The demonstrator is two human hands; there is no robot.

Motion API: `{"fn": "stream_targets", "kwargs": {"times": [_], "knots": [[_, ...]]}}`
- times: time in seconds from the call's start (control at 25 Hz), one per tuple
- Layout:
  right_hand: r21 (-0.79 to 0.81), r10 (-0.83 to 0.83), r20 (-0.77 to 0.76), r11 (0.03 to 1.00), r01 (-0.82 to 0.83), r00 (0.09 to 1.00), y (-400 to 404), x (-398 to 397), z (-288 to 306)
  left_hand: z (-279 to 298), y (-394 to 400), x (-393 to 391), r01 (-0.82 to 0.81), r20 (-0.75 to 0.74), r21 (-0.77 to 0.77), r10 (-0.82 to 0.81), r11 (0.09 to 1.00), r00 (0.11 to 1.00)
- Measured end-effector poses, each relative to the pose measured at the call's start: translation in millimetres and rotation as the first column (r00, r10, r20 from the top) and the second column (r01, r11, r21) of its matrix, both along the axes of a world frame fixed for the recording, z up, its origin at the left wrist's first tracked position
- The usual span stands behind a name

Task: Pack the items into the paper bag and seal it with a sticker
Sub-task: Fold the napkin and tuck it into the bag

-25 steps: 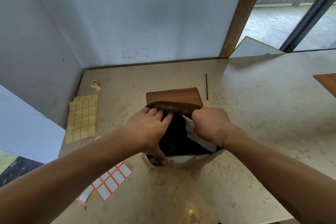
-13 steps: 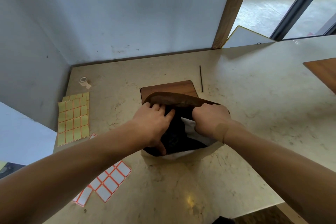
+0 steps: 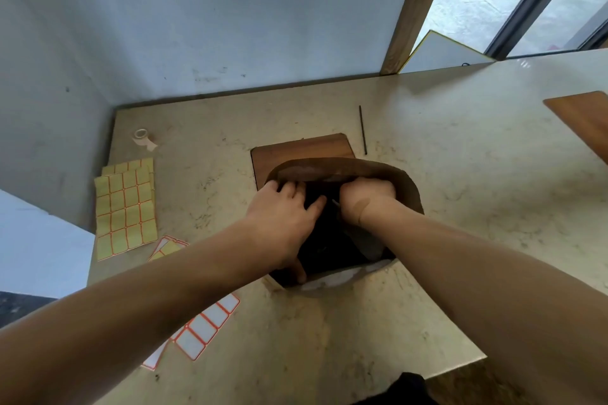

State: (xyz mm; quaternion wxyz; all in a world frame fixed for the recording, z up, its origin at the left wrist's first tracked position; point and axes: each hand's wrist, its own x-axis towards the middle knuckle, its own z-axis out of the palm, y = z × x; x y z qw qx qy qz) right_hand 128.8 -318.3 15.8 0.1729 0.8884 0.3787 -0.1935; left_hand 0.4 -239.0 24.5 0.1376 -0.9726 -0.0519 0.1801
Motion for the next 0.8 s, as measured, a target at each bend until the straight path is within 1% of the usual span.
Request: {"fn": "stream_targets", "kwargs": {"times": [0.2,0.28,0.4,0.48,0.52,0.64,0.8], "knots": [[0.029,-0.198,-0.078,0.979,0.201,0.977,3,-6,-29,2,3,2,-0.036,-0.030,-0.014,0.035,0.999,0.999],[0.038,-0.288,-0.158,0.954,0.297,0.945,1,-10,-41,2,4,1,-0.040,-0.049,-0.014,0.039,0.999,0.998],[0.045,-0.370,-0.336,0.912,0.408,0.866,1,-13,-53,3,7,-1,-0.047,-0.067,-0.006,0.047,0.999,0.997],[0.042,-0.359,-0.411,0.911,0.410,0.838,3,-9,-56,4,9,-1,-0.051,-0.071,-0.011,0.050,0.999,0.996],[0.026,-0.338,-0.431,0.922,0.385,0.837,3,-7,-55,3,10,-1,-0.050,-0.073,-0.017,0.049,0.999,0.996],[-0.052,-0.279,-0.427,0.957,0.284,0.860,3,-2,-52,2,10,2,-0.054,-0.062,-0.029,0.052,0.998,0.997],[-0.102,-0.271,-0.460,0.962,0.253,0.846,3,3,-53,3,11,3,-0.056,-0.069,-0.023,0.054,0.998,0.996]]}}
